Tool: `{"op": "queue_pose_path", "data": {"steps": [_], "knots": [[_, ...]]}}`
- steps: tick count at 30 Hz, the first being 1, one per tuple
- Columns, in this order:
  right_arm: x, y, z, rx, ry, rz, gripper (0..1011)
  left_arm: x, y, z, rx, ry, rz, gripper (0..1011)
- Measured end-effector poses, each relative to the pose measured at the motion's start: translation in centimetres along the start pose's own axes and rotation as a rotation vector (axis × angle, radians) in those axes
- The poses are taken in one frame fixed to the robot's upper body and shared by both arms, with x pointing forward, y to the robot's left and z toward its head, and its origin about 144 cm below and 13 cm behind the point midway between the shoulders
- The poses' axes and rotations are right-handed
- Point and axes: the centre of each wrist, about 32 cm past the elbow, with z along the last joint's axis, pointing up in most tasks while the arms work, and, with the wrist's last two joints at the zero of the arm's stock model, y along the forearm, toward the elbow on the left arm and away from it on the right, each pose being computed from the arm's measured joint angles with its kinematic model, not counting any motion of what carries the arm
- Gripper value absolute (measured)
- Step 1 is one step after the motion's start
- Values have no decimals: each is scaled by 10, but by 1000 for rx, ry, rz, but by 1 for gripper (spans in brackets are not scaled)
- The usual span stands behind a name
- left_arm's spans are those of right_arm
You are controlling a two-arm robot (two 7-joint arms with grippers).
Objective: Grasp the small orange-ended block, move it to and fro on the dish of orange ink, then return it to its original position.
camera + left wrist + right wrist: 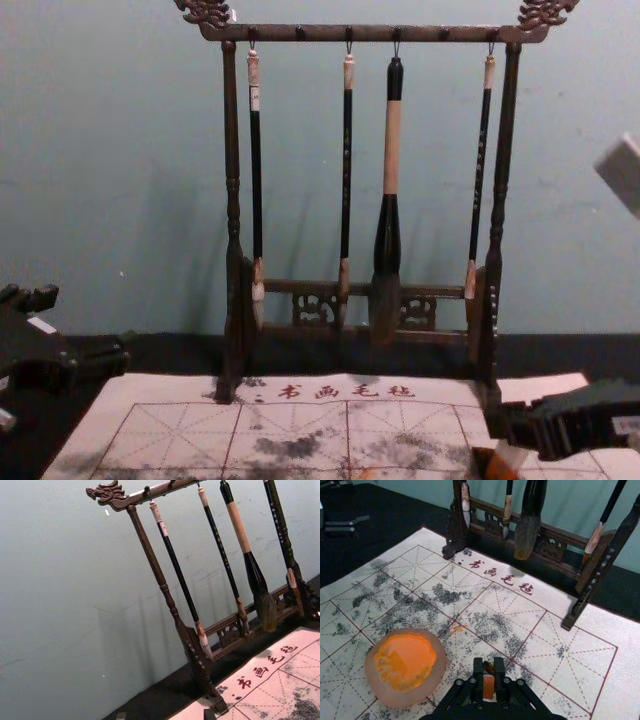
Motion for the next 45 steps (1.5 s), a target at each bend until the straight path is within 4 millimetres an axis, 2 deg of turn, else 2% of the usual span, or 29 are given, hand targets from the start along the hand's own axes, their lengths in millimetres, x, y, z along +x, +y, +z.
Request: {"op": "queue_pose_path", "data": {"steps": [17,20,21,22,24,25,26,34,35,37,38,39,45], "knots": [[0,0,0,-1,0,-2,131,0,0,0,0,0,0,1001],[0,0,0,0,-1,-2,218,0,0,0,0,0,0,1001],[0,0,0,0,-1,-2,218,0,0,0,0,0,0,1001],[0,0,0,0,-1,-1,280,0,0,0,0,0,0,1001],[0,0,0,0,-1,-1,321,0,0,0,0,0,0,1001],[0,0,0,0,-1,-1,375,0,0,0,0,0,0,1001],[0,0,0,0,-1,-1,375,0,0,0,0,0,0,1001],[0,0,0,1,-1,0,656,0,0,0,0,0,0,1001],[0,0,0,1,-1,0,656,0,0,0,0,0,0,1001],[0,0,0,1,-1,0,747,0,0,0,0,0,0,1001],[0,0,0,1,-1,0,747,0,0,0,0,0,0,1001],[0,0,0,2,-1,0,801,0,0,0,0,0,0,1001],[0,0,0,2,-1,0,969,0,0,0,0,0,0,1001]]}}
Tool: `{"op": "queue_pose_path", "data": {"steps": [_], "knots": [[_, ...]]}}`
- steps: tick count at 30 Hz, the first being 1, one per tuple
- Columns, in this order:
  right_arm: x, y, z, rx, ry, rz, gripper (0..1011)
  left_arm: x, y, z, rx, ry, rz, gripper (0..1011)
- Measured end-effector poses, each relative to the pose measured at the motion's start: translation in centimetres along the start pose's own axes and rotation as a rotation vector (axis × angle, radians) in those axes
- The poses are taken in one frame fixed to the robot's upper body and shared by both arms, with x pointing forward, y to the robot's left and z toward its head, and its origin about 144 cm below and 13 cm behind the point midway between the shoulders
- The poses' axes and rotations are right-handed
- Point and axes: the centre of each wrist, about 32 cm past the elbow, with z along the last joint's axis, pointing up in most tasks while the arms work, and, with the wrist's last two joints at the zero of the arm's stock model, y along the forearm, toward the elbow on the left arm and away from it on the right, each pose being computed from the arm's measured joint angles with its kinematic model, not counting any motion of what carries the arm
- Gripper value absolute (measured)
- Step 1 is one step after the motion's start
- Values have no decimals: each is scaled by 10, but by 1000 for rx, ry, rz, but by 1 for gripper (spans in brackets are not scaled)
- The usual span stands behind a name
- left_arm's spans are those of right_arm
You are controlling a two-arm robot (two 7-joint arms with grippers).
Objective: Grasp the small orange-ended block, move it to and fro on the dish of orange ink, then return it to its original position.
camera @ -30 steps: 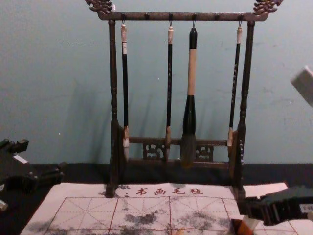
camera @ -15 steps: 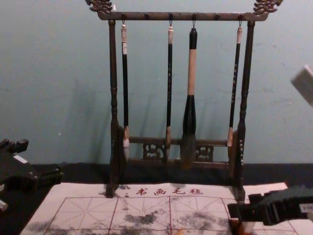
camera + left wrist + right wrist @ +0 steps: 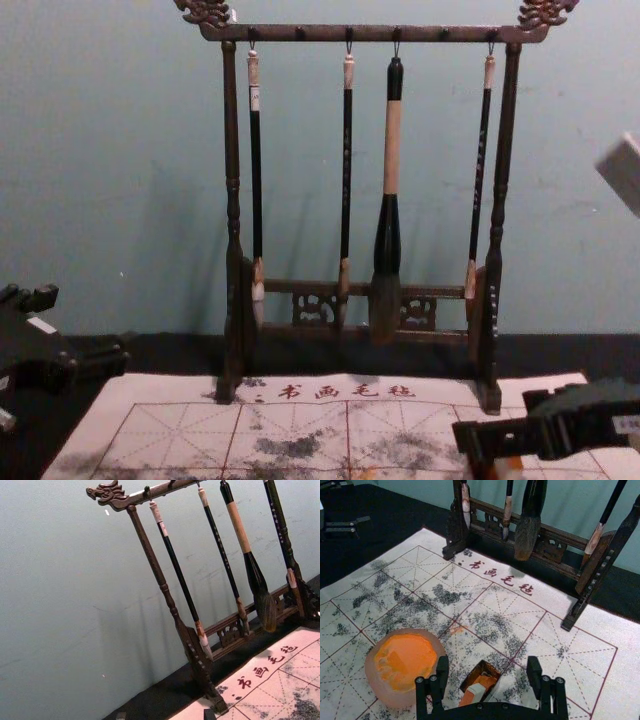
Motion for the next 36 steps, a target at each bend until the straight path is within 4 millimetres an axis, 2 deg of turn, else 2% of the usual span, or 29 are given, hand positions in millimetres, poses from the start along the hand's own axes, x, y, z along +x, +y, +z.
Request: {"op": "queue_pose_path", "data": {"steps": [2,12,16,22,26,36], "knots": [[0,0,0,0,0,0,1002,0,0,0,0,0,0,1001],[0,0,0,1,0,0,1003,0,0,0,0,0,0,1001],[1,-3,-5,91,-19,-8,1003,0,0,0,0,0,0,1001],[7,-7,-27,350,-31,-92,1003,0,0,0,0,0,0,1001],[13,-5,-46,442,-5,-168,1003,0,0,0,0,0,0,1002],[18,1,-87,476,9,-237,1002,0,0,0,0,0,0,1001]]}}
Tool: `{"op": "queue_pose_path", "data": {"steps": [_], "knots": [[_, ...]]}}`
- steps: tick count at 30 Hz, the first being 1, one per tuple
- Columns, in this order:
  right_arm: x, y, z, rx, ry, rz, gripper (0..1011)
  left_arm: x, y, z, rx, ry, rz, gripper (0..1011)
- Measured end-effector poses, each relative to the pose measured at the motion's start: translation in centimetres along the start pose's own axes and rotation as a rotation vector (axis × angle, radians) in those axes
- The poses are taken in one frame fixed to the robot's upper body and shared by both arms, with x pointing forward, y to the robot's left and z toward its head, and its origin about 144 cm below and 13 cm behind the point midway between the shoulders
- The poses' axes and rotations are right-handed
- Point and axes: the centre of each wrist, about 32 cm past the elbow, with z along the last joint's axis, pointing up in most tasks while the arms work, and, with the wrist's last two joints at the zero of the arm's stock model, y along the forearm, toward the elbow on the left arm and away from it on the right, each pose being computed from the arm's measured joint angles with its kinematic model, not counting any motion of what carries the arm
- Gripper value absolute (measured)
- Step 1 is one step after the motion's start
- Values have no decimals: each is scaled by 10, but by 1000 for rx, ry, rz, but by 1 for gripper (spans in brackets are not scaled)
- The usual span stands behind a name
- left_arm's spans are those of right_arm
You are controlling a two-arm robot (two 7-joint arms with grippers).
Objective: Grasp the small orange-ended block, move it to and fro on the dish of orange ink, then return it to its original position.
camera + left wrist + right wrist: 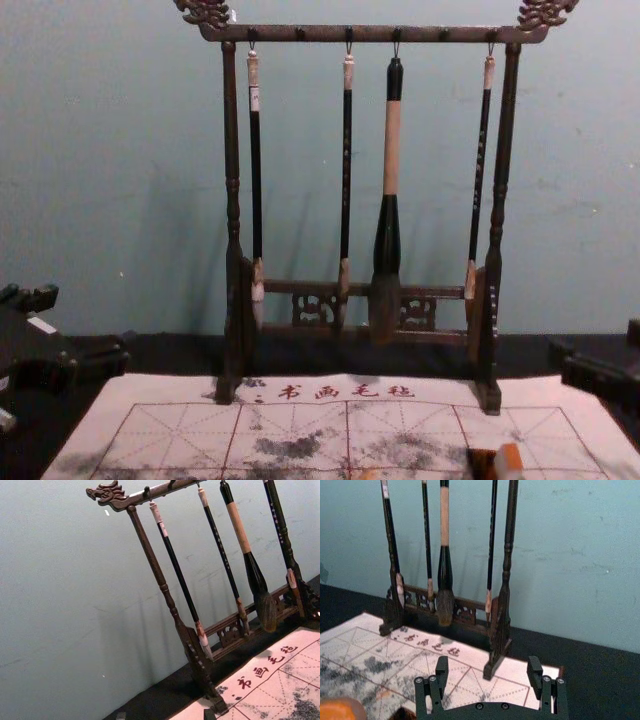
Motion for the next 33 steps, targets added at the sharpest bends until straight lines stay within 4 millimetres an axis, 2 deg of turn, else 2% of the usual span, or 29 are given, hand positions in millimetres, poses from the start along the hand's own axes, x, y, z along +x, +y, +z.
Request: {"op": "queue_pose_path", "data": {"steps": [3,33], "knots": [[0,-1,-6,-6,-8,1,1003,0,0,0,0,0,0,1001],[0,0,-2,-6,-5,7,1003,0,0,0,0,0,0,1001]]}}
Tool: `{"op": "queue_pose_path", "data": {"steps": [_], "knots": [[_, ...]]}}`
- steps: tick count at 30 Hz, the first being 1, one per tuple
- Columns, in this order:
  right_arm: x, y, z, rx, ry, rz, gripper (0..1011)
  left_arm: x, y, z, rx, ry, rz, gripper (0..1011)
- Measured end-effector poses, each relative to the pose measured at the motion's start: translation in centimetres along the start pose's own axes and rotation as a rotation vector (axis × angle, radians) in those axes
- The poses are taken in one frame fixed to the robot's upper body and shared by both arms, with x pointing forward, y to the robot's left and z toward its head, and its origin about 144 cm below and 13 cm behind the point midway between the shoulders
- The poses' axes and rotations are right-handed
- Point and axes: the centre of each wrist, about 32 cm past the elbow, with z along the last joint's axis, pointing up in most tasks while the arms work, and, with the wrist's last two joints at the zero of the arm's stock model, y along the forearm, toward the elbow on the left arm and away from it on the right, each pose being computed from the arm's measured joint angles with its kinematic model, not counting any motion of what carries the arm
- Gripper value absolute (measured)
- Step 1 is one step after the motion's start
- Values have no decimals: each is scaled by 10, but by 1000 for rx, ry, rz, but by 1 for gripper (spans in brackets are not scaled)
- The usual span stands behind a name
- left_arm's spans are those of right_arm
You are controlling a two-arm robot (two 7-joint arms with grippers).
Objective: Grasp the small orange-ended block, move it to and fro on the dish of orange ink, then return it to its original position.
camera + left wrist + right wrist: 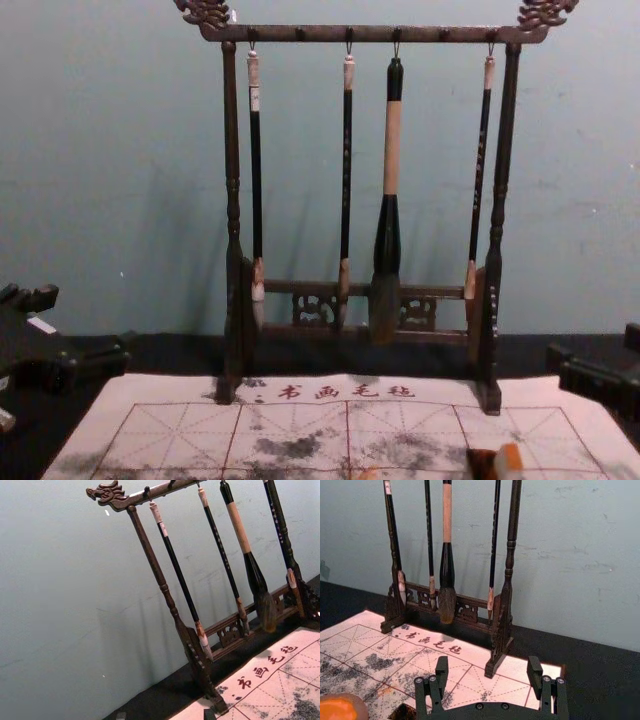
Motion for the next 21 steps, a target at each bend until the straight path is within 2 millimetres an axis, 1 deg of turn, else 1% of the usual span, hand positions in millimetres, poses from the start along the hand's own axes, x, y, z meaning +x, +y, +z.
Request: {"op": "queue_pose_path", "data": {"steps": [21], "knots": [[0,0,0,0,1,0,1003,0,0,0,0,0,0,1001]]}}
